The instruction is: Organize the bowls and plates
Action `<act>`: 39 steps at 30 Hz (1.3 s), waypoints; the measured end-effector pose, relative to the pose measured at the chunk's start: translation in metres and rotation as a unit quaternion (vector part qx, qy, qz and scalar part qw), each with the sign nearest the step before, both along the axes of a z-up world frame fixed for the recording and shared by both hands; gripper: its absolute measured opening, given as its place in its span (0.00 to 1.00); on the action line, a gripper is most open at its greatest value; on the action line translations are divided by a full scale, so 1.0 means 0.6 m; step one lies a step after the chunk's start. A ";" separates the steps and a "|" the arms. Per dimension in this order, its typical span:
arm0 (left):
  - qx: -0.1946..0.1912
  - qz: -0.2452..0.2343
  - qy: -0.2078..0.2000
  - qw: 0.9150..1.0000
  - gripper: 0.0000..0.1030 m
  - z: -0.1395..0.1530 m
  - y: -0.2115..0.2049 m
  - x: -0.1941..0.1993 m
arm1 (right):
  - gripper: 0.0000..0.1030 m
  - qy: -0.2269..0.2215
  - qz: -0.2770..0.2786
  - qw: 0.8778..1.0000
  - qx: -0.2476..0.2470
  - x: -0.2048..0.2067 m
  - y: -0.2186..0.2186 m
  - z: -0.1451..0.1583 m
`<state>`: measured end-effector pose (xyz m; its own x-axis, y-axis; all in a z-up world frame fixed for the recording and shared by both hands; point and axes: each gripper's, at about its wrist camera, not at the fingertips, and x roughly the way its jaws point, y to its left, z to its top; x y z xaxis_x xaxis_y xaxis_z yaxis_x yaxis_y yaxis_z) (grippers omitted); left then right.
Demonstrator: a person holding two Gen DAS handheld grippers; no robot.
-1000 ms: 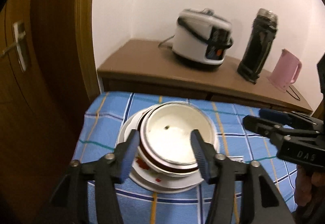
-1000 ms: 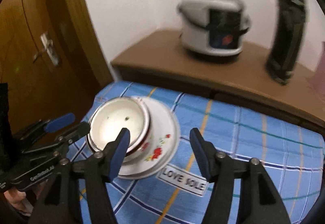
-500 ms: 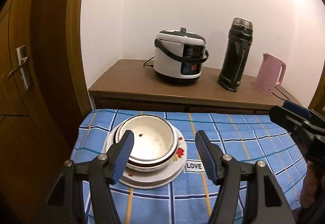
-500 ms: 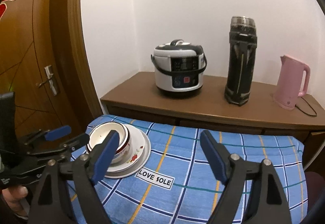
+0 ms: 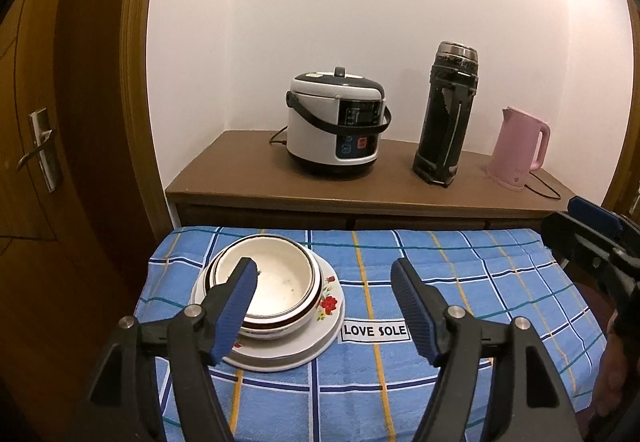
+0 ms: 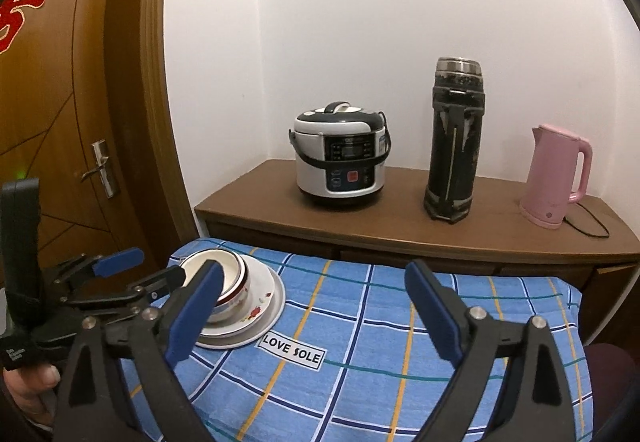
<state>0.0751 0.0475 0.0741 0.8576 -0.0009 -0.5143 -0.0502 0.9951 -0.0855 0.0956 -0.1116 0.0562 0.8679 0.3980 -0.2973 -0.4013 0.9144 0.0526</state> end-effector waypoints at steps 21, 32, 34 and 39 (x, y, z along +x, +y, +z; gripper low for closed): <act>0.013 -0.010 -0.012 1.000 0.70 0.011 -0.021 -0.003 | 0.92 -0.014 -0.009 1.000 0.010 -0.013 -0.019 0.004; 0.026 -0.020 -0.007 0.999 0.70 0.019 -0.034 -0.001 | 0.93 -0.020 -0.015 1.000 0.011 -0.016 -0.027 0.006; 0.029 -0.025 -0.010 0.999 0.70 0.022 -0.039 -0.003 | 0.93 -0.021 -0.016 1.000 0.011 -0.018 -0.029 0.006; 0.027 -0.027 -0.020 0.999 0.70 0.031 -0.045 -0.009 | 0.93 -0.025 -0.020 0.999 0.012 -0.022 -0.037 0.008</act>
